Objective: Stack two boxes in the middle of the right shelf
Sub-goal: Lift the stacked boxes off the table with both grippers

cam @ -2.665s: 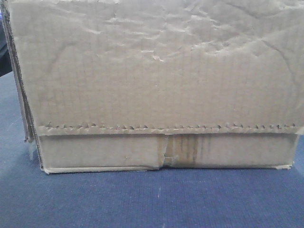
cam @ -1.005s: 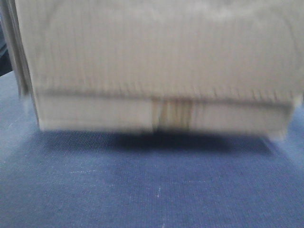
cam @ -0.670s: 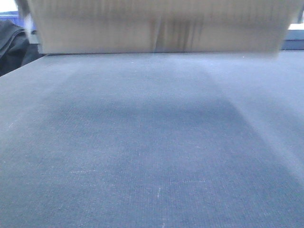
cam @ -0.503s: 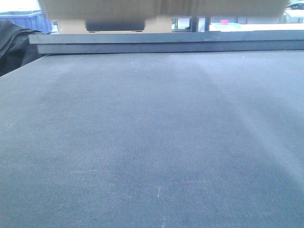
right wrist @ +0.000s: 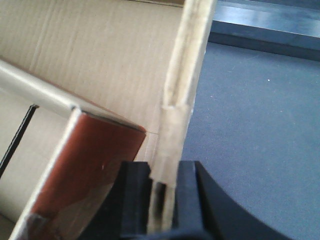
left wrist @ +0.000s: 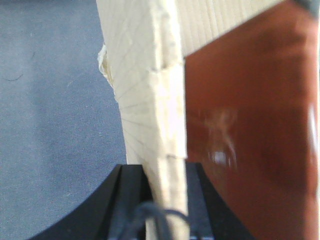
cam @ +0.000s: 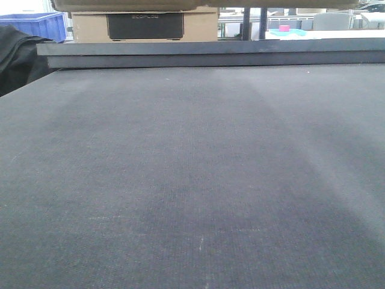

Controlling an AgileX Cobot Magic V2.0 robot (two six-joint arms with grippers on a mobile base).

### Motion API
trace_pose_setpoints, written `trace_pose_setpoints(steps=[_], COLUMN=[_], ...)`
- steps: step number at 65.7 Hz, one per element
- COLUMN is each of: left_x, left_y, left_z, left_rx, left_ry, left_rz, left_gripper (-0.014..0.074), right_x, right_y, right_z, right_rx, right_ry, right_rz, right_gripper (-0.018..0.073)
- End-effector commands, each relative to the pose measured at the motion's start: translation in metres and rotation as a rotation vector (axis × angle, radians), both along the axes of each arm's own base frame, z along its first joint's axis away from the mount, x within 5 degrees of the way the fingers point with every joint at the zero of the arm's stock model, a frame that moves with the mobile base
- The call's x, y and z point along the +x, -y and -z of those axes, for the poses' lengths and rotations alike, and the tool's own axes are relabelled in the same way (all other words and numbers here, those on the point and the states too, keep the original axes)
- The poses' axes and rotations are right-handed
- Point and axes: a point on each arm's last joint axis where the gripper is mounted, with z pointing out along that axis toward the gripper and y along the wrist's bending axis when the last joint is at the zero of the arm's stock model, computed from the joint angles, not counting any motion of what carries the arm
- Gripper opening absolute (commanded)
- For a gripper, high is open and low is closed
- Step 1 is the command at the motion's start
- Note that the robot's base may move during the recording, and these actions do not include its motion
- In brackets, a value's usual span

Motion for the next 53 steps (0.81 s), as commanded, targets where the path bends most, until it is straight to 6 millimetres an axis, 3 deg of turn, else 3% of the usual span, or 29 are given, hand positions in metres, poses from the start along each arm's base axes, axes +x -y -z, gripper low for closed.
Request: trace_pose_setpoints(steps=[1,53], left_x=[-0.0051,-0.0051], left_y=[-0.002,-0.002], left_z=[-0.0103,-0.0103], left_rx=[-0.024,-0.024], left_ry=[0.057,0.057], left_rz=[0.004,0.004], left_gripper=[-0.0111,-0.0111], right_x=[-0.0017,-0.0016], right_y=[0.0027,0.0027], right_z=[-0.009,-0.0091], right_rx=[0.0,0.0], right_ry=[0.068,0.07], right_rz=[0.006,0.006], right_gripper=[-0.0154,-0.0154])
